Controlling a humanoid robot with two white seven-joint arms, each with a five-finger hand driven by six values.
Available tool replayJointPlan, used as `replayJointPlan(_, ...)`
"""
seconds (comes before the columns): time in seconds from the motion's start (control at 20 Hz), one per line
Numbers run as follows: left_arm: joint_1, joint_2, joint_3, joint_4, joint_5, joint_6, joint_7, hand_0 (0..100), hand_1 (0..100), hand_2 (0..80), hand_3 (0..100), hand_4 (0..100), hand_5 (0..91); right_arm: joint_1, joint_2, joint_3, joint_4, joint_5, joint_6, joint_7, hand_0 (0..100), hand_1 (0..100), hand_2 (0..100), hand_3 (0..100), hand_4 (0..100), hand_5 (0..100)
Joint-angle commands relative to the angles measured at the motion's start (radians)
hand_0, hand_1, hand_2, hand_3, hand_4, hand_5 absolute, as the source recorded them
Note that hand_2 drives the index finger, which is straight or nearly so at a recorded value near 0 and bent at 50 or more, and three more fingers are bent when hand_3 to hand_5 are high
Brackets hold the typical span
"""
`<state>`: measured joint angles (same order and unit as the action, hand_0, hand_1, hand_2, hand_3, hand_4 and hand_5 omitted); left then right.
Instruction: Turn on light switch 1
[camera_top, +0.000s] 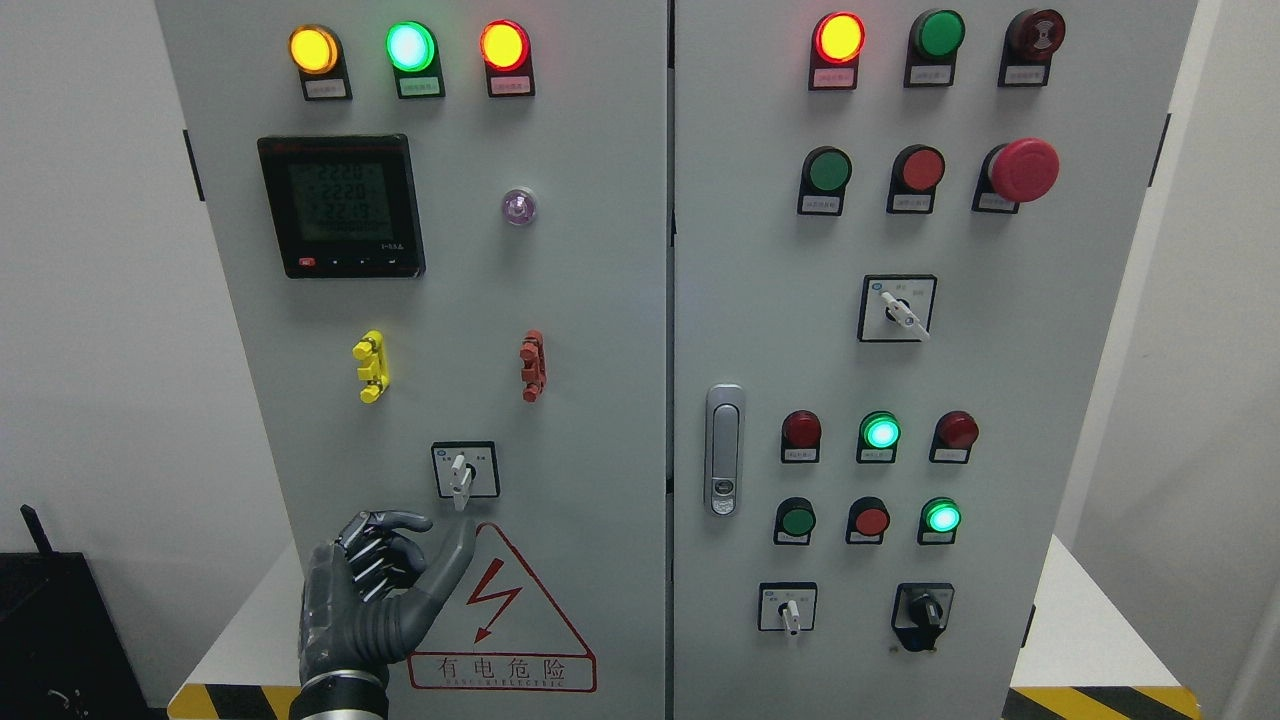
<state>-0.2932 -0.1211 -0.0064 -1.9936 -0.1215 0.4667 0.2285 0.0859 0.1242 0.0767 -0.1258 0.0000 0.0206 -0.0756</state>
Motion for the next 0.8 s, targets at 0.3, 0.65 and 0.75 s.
replayJointPlan(0.3,-0.047,-0.011,0.008,0.045,-0.017,0.03,-0.001,1,77,55.2,88,87,72.3,0.0,0.0,0.0,0.0,-0.025,0.001,0.0,0,0,0,0,0,0)
replayJointPlan(0.65,-0.061,-0.015,0.006,0.059,-0.018,0.036,0.0,4,77,55.0,89,87,72.6,0.0,0.0,0.0,0.0,-0.025,-0.001,0.0,0,0,0,0,0,0)
replayJointPlan(0.75,-0.067,-0.015,0.006,0.061,-0.027,0.046,0.0,5,77,55.0,89,88,72.6,0.0,0.0,0.0,0.0,-0.025,0.001,0.0,0,0,0,0,0,0)
